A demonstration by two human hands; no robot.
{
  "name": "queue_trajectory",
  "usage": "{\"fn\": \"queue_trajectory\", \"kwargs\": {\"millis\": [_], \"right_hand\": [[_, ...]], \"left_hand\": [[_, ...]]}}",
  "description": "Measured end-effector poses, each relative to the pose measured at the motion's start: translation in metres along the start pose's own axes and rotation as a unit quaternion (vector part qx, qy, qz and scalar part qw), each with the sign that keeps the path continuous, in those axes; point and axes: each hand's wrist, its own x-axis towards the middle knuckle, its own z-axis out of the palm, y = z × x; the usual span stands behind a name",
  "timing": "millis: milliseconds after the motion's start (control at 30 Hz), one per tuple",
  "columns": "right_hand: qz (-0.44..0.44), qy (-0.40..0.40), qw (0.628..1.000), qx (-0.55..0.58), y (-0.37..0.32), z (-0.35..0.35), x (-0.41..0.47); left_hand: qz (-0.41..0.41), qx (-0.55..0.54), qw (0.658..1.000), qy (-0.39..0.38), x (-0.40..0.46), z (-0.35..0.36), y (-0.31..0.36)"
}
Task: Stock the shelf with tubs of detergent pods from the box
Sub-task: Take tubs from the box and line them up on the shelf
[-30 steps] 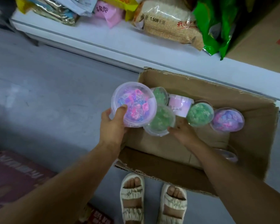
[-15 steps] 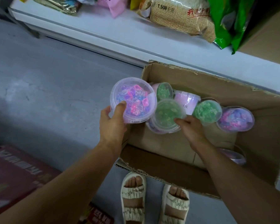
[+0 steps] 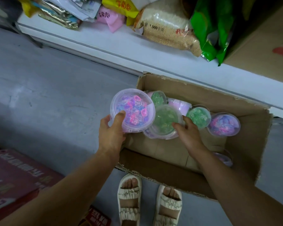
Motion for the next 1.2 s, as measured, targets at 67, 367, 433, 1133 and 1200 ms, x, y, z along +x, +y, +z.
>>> {"fn": "queue_trajectory", "kwargs": {"millis": [67,367,433,1133,1200], "right_hand": [[-0.008,0.010,1.000,0.013,-0.020,-0.016,-0.016],[-0.026,0.042,0.991,0.122,-0.158,-0.103,-0.107],[-0.033,0.045,0.986,0.154,-0.200,-0.122,-0.141],[-0.229,0.000,0.912,0.339,-0.525,-0.256,-0.487],[-0.246,0.002,0.909,0.338,-0.544,-0.266,-0.509]], "left_hand": [[-0.002,-0.008,1.000,-0.003,-0.017,-0.003,0.015],[0.013,-0.082,0.996,-0.041,-0.131,-0.025,0.134],[0.029,-0.079,0.995,-0.052,-0.158,-0.038,0.164],[0.196,-0.111,0.953,-0.203,-0.413,-0.195,0.483],[0.212,-0.108,0.944,-0.226,-0.431,-0.202,0.506]]}}
